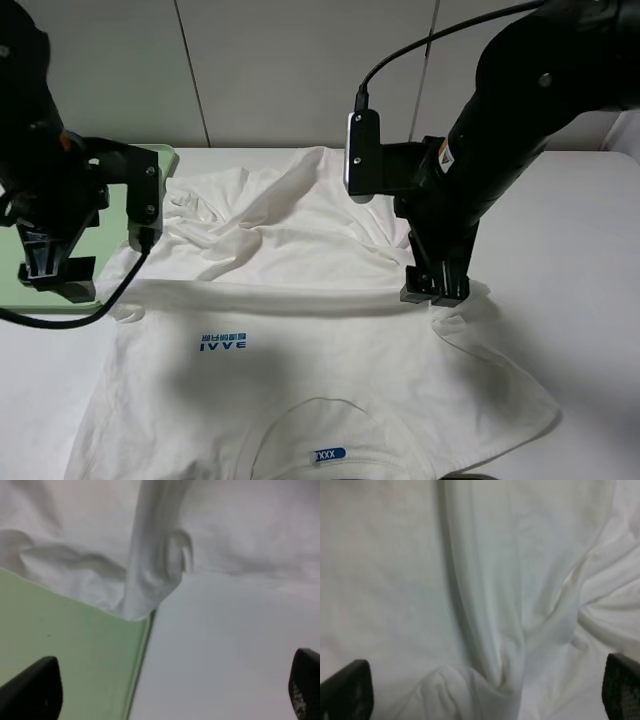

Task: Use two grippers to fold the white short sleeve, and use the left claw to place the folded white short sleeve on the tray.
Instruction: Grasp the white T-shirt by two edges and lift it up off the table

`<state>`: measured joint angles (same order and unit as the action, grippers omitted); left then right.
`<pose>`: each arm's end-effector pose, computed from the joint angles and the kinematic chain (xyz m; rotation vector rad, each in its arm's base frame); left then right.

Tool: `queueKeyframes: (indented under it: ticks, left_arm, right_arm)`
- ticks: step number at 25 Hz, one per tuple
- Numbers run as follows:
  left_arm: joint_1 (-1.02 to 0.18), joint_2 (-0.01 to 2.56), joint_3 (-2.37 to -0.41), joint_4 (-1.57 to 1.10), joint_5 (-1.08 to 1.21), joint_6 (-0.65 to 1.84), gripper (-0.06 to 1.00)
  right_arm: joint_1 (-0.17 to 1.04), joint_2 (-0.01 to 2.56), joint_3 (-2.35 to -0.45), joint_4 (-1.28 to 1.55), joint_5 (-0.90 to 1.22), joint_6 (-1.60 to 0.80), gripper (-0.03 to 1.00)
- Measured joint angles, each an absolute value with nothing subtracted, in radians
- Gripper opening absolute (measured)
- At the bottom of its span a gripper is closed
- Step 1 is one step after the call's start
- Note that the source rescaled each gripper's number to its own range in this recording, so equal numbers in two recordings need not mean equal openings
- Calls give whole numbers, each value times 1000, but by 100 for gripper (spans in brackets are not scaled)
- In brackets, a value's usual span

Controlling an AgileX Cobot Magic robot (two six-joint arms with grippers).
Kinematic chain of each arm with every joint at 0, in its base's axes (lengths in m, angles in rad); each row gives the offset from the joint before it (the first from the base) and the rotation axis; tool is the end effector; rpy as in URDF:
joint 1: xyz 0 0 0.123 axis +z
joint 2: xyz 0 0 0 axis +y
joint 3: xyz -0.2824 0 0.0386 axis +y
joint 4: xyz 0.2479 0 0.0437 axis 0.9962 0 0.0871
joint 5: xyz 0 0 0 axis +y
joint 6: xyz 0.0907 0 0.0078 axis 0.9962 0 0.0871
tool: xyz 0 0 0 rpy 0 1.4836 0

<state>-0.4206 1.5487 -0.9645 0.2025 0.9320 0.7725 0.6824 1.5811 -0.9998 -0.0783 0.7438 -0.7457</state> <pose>0.2586 -0.0995 0.2171 1.8298 2.4006 0.2923 0.2377 0.1870 0.2195 -1.8909 2.0775 -0.1030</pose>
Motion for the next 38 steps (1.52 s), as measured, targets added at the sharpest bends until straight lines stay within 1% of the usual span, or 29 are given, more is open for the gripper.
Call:
queueKeyframes:
  ticks: [5,12,16,22,31,38]
  left_arm:
    - [-421,1624,-964,281,894,774,89]
    - [-421,1676,-964,286,815,804,89]
    - [-421,1692,-964,289,783,810,89]
    - [-421,1737,-964,291,762,843,89]
    - [-421,1847,-964,290,620,879,89]
    - [-421,1889,-964,288,567,883,88]
  right_arm:
    - [682,1668,-1000,-100,703,-781,100]
    - [681,1780,-1000,-136,615,-835,100]
    - [645,1823,-1000,-149,579,-851,100]
    - [597,1864,-1000,-154,561,-867,100]
    - [593,1943,-1000,-144,536,-877,100]
    - [593,1962,-1000,-135,529,-877,100]
